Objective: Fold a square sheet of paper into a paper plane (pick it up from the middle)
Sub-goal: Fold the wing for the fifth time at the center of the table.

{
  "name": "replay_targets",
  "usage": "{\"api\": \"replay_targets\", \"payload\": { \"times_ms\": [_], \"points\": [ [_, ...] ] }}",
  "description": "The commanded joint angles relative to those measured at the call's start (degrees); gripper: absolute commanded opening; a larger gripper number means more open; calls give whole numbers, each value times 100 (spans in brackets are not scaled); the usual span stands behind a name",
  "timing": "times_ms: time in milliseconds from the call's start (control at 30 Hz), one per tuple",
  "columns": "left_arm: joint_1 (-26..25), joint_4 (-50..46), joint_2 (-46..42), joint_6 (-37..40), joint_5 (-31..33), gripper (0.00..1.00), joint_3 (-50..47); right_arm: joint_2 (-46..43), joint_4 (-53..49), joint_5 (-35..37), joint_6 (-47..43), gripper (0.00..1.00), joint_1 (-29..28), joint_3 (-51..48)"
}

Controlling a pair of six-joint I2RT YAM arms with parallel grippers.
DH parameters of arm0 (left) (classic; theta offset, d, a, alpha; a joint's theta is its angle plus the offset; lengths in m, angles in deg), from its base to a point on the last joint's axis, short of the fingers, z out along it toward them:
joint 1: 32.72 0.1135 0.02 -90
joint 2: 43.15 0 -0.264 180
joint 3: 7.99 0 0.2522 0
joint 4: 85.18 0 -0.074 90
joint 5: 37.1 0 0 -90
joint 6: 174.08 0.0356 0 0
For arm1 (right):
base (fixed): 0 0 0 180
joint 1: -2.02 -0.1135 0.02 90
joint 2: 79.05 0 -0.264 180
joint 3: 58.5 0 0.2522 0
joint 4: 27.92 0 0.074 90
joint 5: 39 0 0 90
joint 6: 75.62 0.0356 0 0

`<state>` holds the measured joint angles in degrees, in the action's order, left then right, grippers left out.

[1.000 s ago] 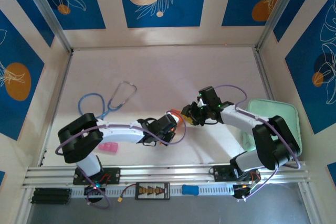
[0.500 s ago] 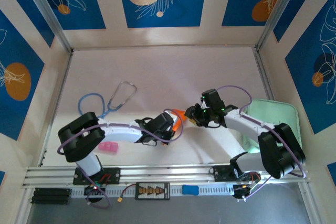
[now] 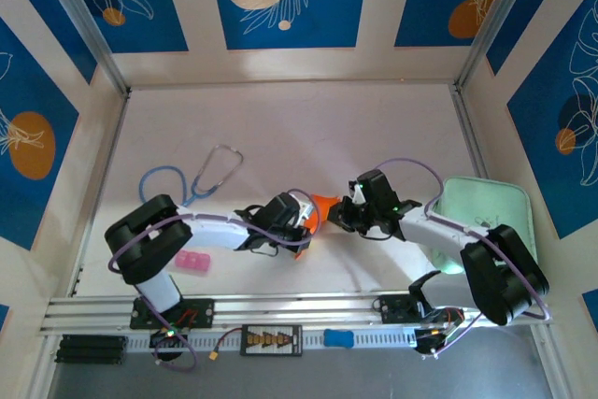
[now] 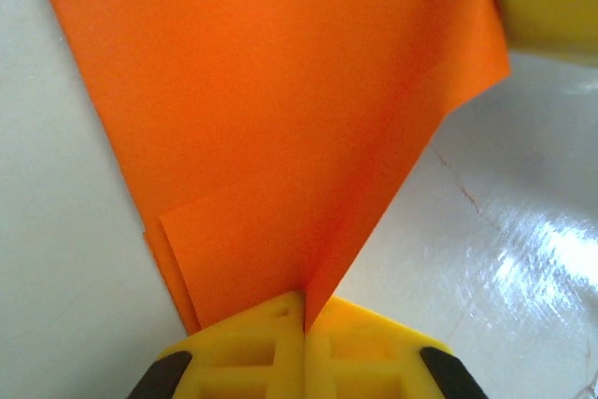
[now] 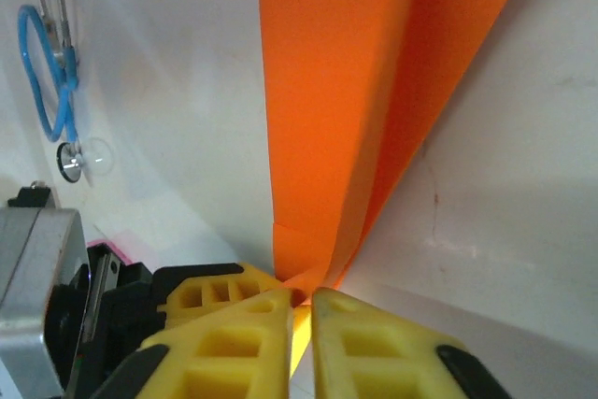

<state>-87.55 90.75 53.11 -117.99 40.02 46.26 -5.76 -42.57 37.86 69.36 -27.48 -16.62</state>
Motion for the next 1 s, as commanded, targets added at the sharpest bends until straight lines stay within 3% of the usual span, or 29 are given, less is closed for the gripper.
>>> {"api": "replay_targets", "payload": {
  "times_ms": [0, 333, 500, 667, 800, 967],
  "points": [
    [96, -77, 240, -100, -352, 0, -160, 87, 608, -615, -152, 11, 6, -119],
    [364, 198, 418, -252, -929, 0, -243, 552, 1350, -1043, -63, 5, -40, -322],
    [455, 241, 444, -351, -975, 0, -277, -473, 222, -242, -52, 12, 299, -512],
    [505, 279, 408, -396, -952, 0, -314, -1586, -189, -370, -134, 17, 594, -839],
    [508, 322, 435, -421, -995, 0, -296, -1622, 299, -918, -37, 14, 352, -1027],
    [500, 377, 494, -499, -1048, 0, -304, -979, 575, -922, -159, 8, -147, -729]
  ]
}}
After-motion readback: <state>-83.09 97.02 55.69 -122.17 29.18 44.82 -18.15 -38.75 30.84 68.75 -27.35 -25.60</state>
